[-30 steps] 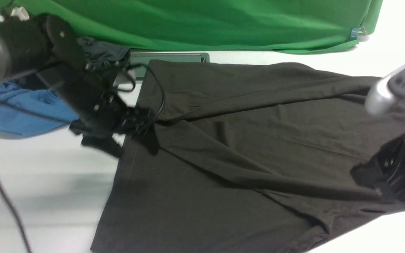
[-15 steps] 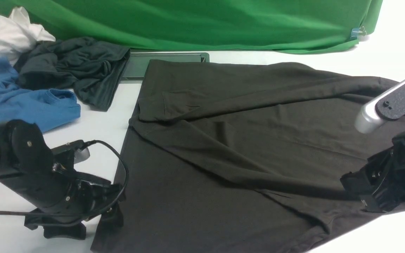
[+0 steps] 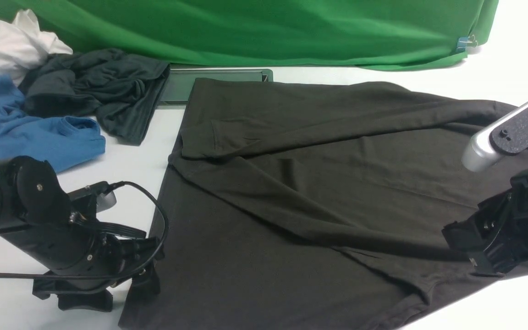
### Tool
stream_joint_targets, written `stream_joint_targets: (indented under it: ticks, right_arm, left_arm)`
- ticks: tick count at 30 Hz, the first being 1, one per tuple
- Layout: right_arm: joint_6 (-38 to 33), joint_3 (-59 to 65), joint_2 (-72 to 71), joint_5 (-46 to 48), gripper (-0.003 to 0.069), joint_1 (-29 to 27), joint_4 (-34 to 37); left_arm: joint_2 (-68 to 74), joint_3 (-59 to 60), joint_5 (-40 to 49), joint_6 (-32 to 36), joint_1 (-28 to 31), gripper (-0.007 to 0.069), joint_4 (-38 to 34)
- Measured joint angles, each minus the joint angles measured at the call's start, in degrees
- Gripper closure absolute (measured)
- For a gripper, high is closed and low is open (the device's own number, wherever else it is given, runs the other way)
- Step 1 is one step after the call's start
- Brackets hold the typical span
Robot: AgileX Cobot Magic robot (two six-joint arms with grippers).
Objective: Fold a long-sleeved shirt on a white desktop.
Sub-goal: 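Grasp the near edge of the shirt at its hem and shoulder corners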
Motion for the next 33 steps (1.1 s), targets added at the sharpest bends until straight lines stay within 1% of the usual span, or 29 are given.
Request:
stream_joint_targets:
  ticks: [7, 13, 14, 16, 20, 21, 22, 23, 24, 25, 26, 27, 30, 32, 33]
  right_arm:
    - [0.00, 0.00, 0.00, -0.01, 0.0174, 0.00, 0.00]
    - [0.00, 0.00, 0.00, -0.16, 0.0174, 0.00, 0.00]
    - [0.00, 0.00, 0.00, -0.22, 0.0174, 0.00, 0.00]
    - [0.00, 0.00, 0.00, -0.22, 0.0174, 0.00, 0.00]
    - [0.00, 0.00, 0.00, -0.22, 0.0174, 0.00, 0.00]
    - [0.00, 0.00, 0.00, -0.22, 0.0174, 0.00, 0.00]
    - [0.00, 0.00, 0.00, -0.22, 0.0174, 0.00, 0.00]
    - [0.00, 0.00, 0.00, -0.22, 0.0174, 0.00, 0.00]
    - [0.00, 0.00, 0.00, -0.22, 0.0174, 0.00, 0.00]
    - [0.00, 0.00, 0.00, -0.28, 0.0174, 0.00, 0.00]
    - [0.00, 0.00, 0.00, -0.28, 0.0174, 0.00, 0.00]
    - [0.00, 0.00, 0.00, -0.36, 0.0174, 0.00, 0.00]
    - [0.00, 0.00, 0.00, -0.45, 0.0174, 0.00, 0.00]
    - [-0.28, 0.00, 0.00, -0.45, 0.0174, 0.00, 0.00]
    - [-1.01, 0.00, 0.00, -0.29, 0.0174, 0.00, 0.00]
  left_arm:
    - [-0.07, 0.91, 2.68, 3.51, 0.00, 0.0052, -2.65]
    - [-1.59, 3.87, -1.20, 8.56, 0.12, 0.0055, -7.08]
    - [-1.63, 4.09, -1.36, 9.84, 0.16, 0.0062, -8.76]
    - [-1.63, 4.14, -1.29, 10.16, 0.16, 0.0080, -9.97]
    - [-1.63, 4.73, -1.09, 10.95, 0.16, 0.0160, -11.30]
    - [-1.63, 4.87, -1.04, 11.01, 0.16, 0.0194, -11.52]
    - [-1.63, 5.06, -1.09, 11.08, 0.16, 0.0212, -11.57]
    - [-1.63, 5.26, -1.10, 11.16, 0.16, 0.0258, -11.64]
    - [-1.63, 5.28, -1.10, 11.16, 0.16, 0.0271, -11.64]
    - [-1.54, 5.50, -1.08, 11.21, 0.16, 0.0322, -11.86]
    - [-1.54, 5.56, -1.12, 11.21, 0.16, 0.0330, -11.94]
    - [-1.43, 5.79, -1.07, 11.21, 0.16, 0.0386, -12.31]
    - [-1.22, 5.91, -0.94, 13.53, 0.16, 0.0505, -12.58]
    - [-1.29, 6.14, -0.94, 15.65, 0.16, 0.0571, -12.84]
    - [-1.84, 6.41, -1.20, 16.24, 0.16, 0.0591, -12.98]
